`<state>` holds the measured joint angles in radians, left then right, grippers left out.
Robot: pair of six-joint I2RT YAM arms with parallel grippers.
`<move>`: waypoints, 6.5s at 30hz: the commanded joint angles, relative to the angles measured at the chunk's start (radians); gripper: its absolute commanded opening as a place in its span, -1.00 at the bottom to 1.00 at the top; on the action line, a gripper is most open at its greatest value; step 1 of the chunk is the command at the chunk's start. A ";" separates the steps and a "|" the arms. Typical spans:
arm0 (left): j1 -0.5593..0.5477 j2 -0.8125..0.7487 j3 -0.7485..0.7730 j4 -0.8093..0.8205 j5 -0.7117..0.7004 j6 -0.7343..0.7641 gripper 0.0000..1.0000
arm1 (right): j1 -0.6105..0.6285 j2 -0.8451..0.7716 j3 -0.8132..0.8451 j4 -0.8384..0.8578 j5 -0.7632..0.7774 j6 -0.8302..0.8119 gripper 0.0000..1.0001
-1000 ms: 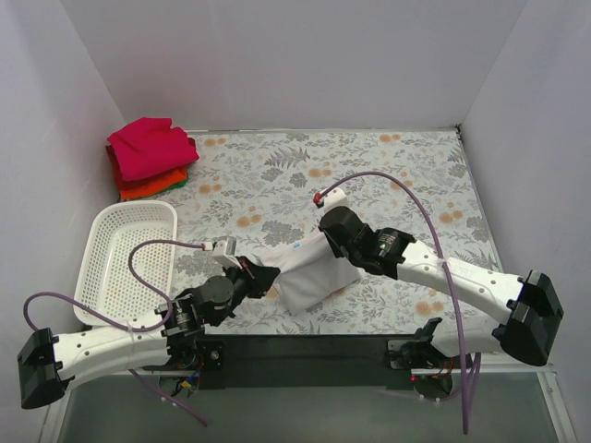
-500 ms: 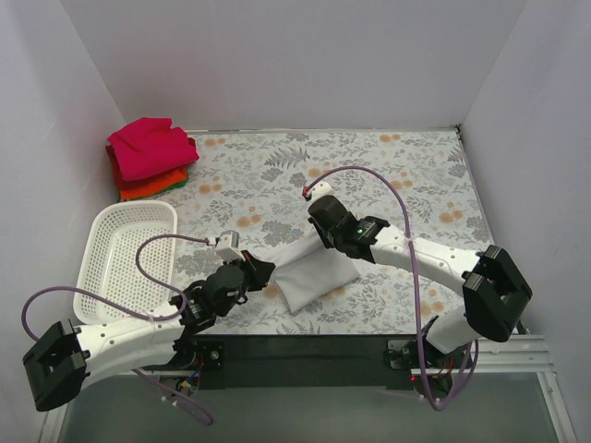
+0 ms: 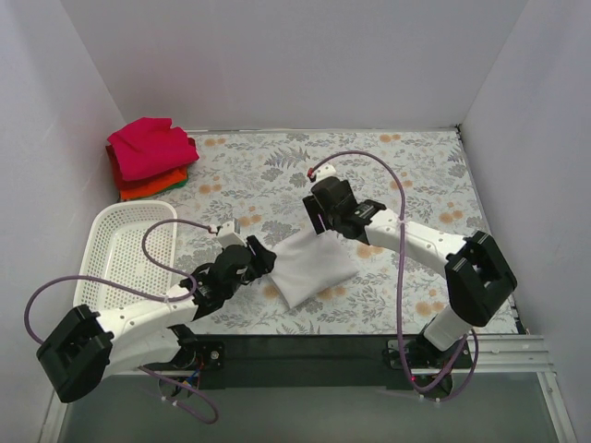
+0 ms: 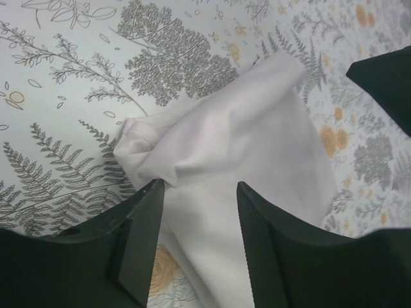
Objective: Fold and stack the t-shirts
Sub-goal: Fold the tshirt, then neatly place the folded tshirt to the corner
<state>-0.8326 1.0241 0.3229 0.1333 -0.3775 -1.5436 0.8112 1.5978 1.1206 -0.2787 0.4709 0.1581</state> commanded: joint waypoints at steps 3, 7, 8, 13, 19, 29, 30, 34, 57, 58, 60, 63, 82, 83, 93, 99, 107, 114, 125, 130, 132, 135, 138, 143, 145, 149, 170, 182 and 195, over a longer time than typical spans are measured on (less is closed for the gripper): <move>0.007 -0.048 0.131 -0.188 -0.116 -0.016 0.03 | -0.015 -0.119 0.047 0.030 0.046 -0.019 0.49; 0.007 -0.122 0.127 -0.228 -0.121 -0.032 0.08 | -0.015 -0.235 -0.037 0.039 0.028 -0.012 0.50; 0.009 -0.125 0.117 -0.225 -0.082 -0.039 0.09 | -0.015 -0.248 -0.056 0.044 0.022 -0.006 0.51; 0.009 -0.130 0.041 -0.212 0.031 -0.104 0.11 | -0.015 -0.308 -0.215 0.091 -0.037 0.032 0.51; 0.009 -0.179 -0.056 -0.152 0.118 -0.170 0.17 | -0.015 -0.306 -0.330 0.188 -0.081 0.069 0.51; 0.009 -0.156 -0.177 0.037 0.268 -0.259 0.23 | -0.014 -0.230 -0.395 0.263 -0.127 0.101 0.49; 0.009 -0.135 -0.182 0.048 0.275 -0.265 0.23 | -0.014 -0.225 -0.400 0.265 -0.129 0.101 0.49; 0.009 -0.088 -0.194 0.086 0.288 -0.279 0.24 | -0.010 -0.194 -0.413 0.269 -0.130 0.107 0.48; 0.007 0.335 -0.222 0.491 0.370 -0.325 0.26 | 0.082 -0.102 -0.479 0.315 -0.192 0.198 0.40; 0.007 0.350 -0.219 0.505 0.373 -0.323 0.26 | 0.082 -0.102 -0.482 0.317 -0.198 0.199 0.39; 0.007 0.398 -0.211 0.542 0.376 -0.325 0.26 | 0.085 -0.105 -0.484 0.319 -0.204 0.201 0.39; 0.007 0.453 -0.194 0.572 0.376 -0.320 0.24 | 0.091 -0.110 -0.487 0.323 -0.212 0.202 0.38; 0.009 0.430 0.094 0.140 0.137 -0.063 -1.00 | 0.095 -0.205 -0.473 0.280 -0.104 0.167 0.43; 0.012 0.412 0.146 0.056 0.109 -0.006 -1.00 | 0.091 -0.220 -0.464 0.253 -0.091 0.159 0.45; 0.203 0.407 0.422 -0.172 0.144 0.332 -1.00 | -0.029 -0.436 -0.397 0.245 -0.077 0.055 0.51; 0.338 0.539 0.602 -0.212 0.250 0.546 -1.00 | -0.066 -0.507 -0.427 0.266 -0.113 0.028 0.53; 0.533 0.700 0.960 -0.314 0.434 0.732 -1.00 | -0.096 -0.553 -0.502 0.328 -0.169 0.031 0.53; 0.662 0.875 1.281 -0.438 0.505 0.807 -1.00 | -0.101 -0.581 -0.548 0.360 -0.230 0.031 0.53; 0.886 1.050 1.683 -0.592 0.612 0.838 -1.00 | -0.107 -0.567 -0.576 0.411 -0.296 0.026 0.52; 0.963 1.110 1.880 -0.678 0.661 0.856 -1.00 | -0.107 -0.549 -0.582 0.437 -0.328 0.024 0.52; 0.980 1.117 1.929 -0.696 0.677 0.866 -1.00 | -0.107 -0.536 -0.584 0.444 -0.342 0.023 0.52; 1.007 1.104 1.918 -0.706 0.681 0.884 -1.00 | -0.107 -0.527 -0.582 0.449 -0.348 0.024 0.52; 1.038 1.102 1.903 -0.696 0.689 0.893 -1.00 | -0.107 -0.527 -0.585 0.452 -0.360 0.024 0.52; 1.084 1.090 1.799 -0.637 0.663 0.889 -1.00 | -0.107 -0.538 -0.591 0.455 -0.373 0.024 0.52; 1.105 1.096 1.776 -0.615 0.657 0.881 -1.00 | -0.107 -0.545 -0.597 0.457 -0.374 0.027 0.51; 1.124 1.105 1.733 -0.568 0.573 0.879 -1.00 | -0.106 -0.552 -0.599 0.455 -0.373 0.027 0.51; 1.169 1.223 1.568 -0.531 0.342 0.906 -0.83 | -0.107 -0.521 -0.593 0.469 -0.393 0.018 0.52; 1.169 1.133 1.748 -0.658 0.230 0.784 0.34 | -0.107 -0.530 -0.594 0.470 -0.390 0.020 0.52; 1.100 0.682 1.311 -0.606 0.048 0.447 0.61 | -0.107 -0.539 -0.587 0.464 -0.364 0.024 0.55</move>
<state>0.3145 1.8854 1.7020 -0.5209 -0.2173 -0.9833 0.7071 1.0870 0.5198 0.1432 0.0875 0.1837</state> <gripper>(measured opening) 0.806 0.770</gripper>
